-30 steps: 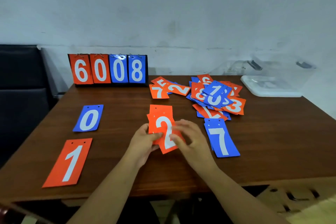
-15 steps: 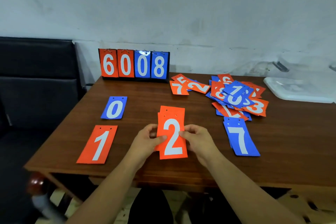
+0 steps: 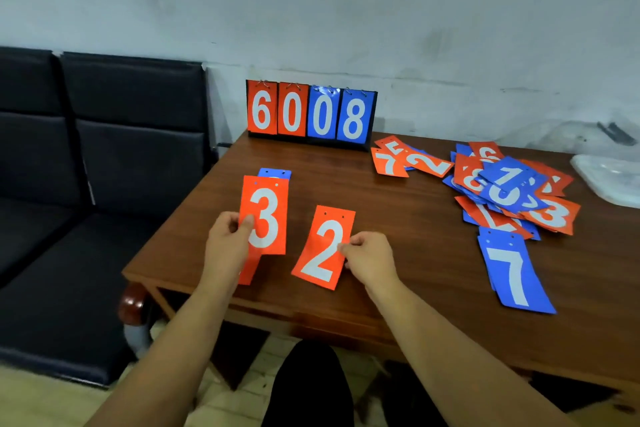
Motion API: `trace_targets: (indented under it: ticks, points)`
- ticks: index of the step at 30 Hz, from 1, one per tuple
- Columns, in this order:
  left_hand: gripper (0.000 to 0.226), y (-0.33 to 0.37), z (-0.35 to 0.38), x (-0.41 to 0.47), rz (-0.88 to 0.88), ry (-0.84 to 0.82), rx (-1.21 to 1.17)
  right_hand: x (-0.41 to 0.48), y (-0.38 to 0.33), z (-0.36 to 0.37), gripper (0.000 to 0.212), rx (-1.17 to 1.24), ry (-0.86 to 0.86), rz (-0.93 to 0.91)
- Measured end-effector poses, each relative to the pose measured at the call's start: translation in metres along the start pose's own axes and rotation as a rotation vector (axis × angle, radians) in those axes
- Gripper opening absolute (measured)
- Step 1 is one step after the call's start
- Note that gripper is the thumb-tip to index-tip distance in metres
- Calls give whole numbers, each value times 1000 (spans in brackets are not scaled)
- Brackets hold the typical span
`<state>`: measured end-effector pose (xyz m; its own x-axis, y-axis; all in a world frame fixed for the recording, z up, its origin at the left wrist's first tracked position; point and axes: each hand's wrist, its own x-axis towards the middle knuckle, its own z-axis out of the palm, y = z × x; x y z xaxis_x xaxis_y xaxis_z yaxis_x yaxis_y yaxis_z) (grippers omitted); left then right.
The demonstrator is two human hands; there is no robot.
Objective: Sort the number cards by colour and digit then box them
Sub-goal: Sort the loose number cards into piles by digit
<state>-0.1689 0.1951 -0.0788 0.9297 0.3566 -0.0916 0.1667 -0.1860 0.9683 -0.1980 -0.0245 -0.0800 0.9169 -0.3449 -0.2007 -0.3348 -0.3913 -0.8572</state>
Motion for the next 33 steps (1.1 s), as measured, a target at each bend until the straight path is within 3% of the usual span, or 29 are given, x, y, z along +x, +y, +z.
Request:
trace_targets:
  ticks: [7,13,15,18,21,23,26,29,33]
  points:
    - [20,3,-19,5,-28,18,80,-1,-27,39,27,-429,-110,-64]
    - [17,-2,-17,-10,-16,-66,21,-6,-25,28,40,-610,-124,-107]
    - [17,-4,-11,-16,3,-123,-14,-6,-24,19,27,-462,-101,-133]
    - [21,-3,1,-25,26,-210,-51,-13,-29,4,28,96,-157,-12]
    - [25,-1,14,-34,84,-351,-31,-23,-28,-7,15,247,-179,-19]
    - [22,1,19,-37,133,-443,64,-26,-23,-15,6,250,-155,-43]
    - [16,0,17,-35,357,-425,323,-19,-11,-31,2,197,-73,-69]
    - [38,-9,12,-30,591,-512,657,-10,5,-45,12,-35,-21,-89]
    - [47,-18,13,-27,638,-570,839,-7,26,-50,19,-326,-17,-129]
